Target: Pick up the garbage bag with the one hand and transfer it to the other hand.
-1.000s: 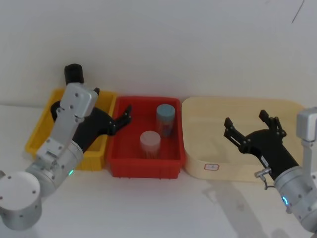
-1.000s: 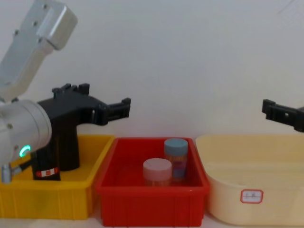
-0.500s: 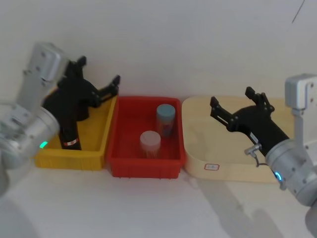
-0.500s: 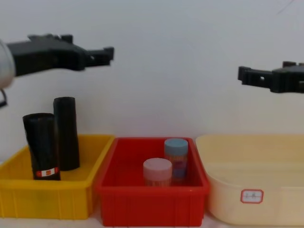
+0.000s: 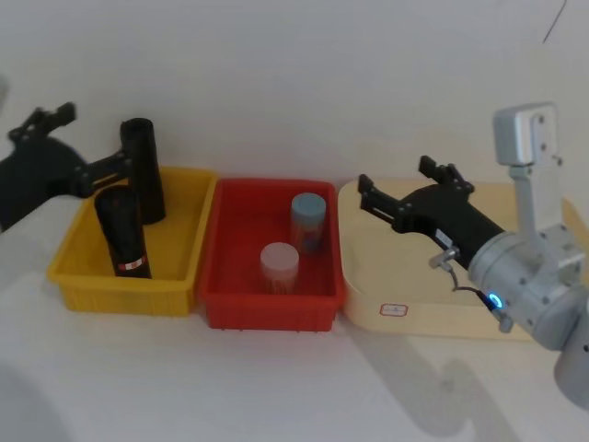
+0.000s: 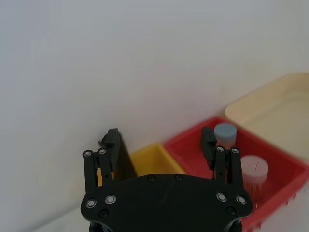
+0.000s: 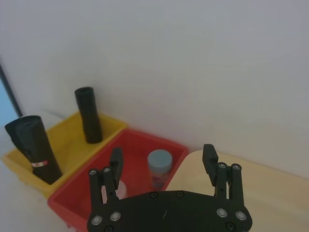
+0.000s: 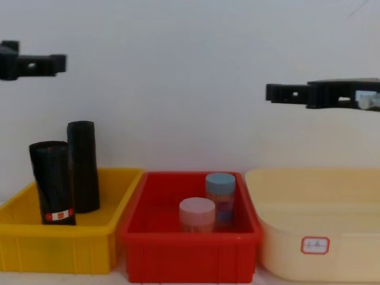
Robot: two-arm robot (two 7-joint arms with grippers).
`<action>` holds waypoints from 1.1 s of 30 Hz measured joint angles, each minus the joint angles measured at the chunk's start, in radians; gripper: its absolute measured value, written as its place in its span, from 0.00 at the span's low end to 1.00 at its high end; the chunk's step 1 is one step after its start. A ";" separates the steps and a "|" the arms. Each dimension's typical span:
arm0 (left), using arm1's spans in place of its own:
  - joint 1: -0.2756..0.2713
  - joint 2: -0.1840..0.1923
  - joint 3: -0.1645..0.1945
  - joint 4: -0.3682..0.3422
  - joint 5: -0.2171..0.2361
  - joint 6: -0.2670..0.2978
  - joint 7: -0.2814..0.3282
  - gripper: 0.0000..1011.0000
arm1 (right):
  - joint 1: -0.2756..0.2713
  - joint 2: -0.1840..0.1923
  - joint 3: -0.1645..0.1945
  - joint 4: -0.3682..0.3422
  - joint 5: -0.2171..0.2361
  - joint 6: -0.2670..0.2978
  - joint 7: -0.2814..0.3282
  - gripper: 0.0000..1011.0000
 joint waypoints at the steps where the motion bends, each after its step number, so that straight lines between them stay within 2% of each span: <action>1: 0.010 0.009 -0.011 0.000 -0.005 0.002 -0.004 0.99 | 0.003 -0.001 -0.003 0.004 0.001 0.006 0.003 0.99; 7: 0.080 0.058 -0.076 0.001 -0.047 0.008 -0.039 0.99 | 0.052 -0.013 -0.031 0.048 0.006 0.059 0.027 0.99; 15: 0.142 0.095 -0.119 0.017 -0.078 -0.001 -0.073 0.99 | 0.100 -0.027 -0.064 0.097 0.006 0.103 0.054 0.99; 20: 0.160 0.109 -0.127 0.040 -0.092 -0.018 -0.098 0.99 | 0.127 -0.034 -0.083 0.126 0.004 0.123 0.069 0.99; 25: 0.156 0.111 -0.123 0.072 -0.105 -0.035 -0.121 0.99 | 0.148 -0.040 -0.096 0.149 0.002 0.139 0.082 0.99; 33: 0.099 0.094 -0.085 0.158 -0.124 -0.062 -0.172 0.99 | 0.179 -0.046 -0.117 0.186 0.001 0.162 0.100 0.99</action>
